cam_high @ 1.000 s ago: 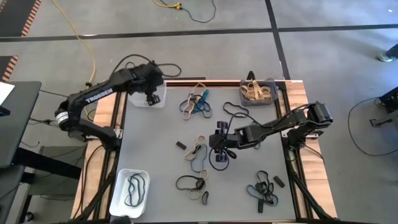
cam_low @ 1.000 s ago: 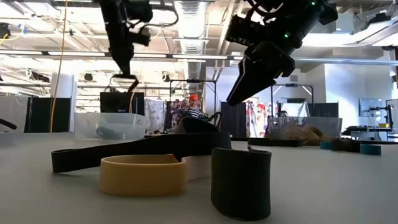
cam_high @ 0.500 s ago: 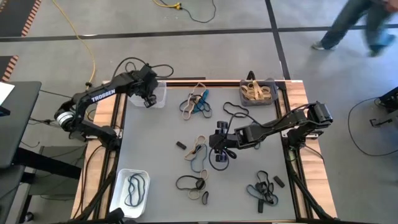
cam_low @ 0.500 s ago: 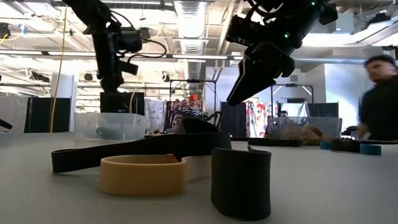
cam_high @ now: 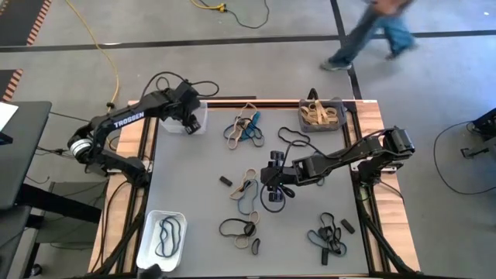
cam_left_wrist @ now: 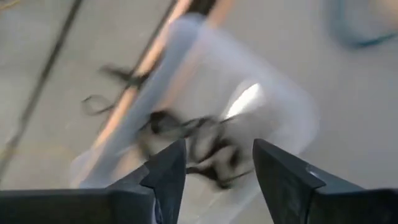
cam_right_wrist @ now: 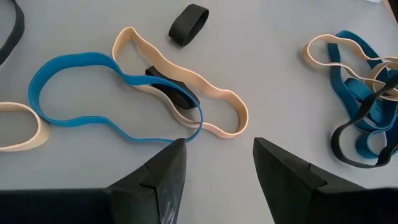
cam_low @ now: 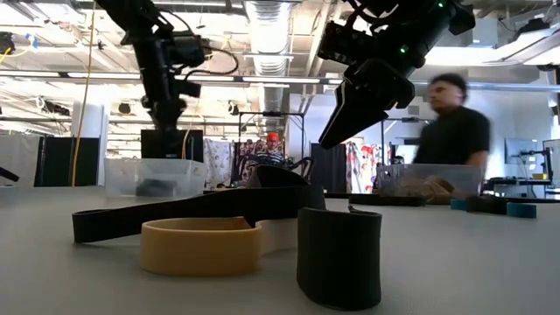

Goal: Sort rubber bands into baskets
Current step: Put the black rubber band into the transparent bin

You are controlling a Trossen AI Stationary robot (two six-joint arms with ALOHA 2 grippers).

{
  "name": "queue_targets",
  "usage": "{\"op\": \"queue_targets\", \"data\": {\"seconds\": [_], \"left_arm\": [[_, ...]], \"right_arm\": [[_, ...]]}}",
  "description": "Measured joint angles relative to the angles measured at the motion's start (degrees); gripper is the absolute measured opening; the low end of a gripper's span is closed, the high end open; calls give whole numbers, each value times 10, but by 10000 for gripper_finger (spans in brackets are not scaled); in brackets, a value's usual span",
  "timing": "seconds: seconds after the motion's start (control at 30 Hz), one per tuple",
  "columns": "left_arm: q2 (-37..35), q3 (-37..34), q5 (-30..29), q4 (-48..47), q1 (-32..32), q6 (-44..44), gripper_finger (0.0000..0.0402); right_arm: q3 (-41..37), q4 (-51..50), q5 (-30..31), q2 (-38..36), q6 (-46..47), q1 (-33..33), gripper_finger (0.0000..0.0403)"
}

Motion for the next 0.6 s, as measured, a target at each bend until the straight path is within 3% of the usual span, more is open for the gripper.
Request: {"op": "queue_targets", "data": {"seconds": [0.13,0.23,0.6], "left_arm": [[0,3,112,6,-43,-20,180],[0,3,162,7,-93,-22,180],[0,-24,162,89,-309,-41,181]], "right_arm": [[0,0,0,0,0,0,217],[0,0,0,0,0,0,217],[0,0,0,0,3,0,217]]}}
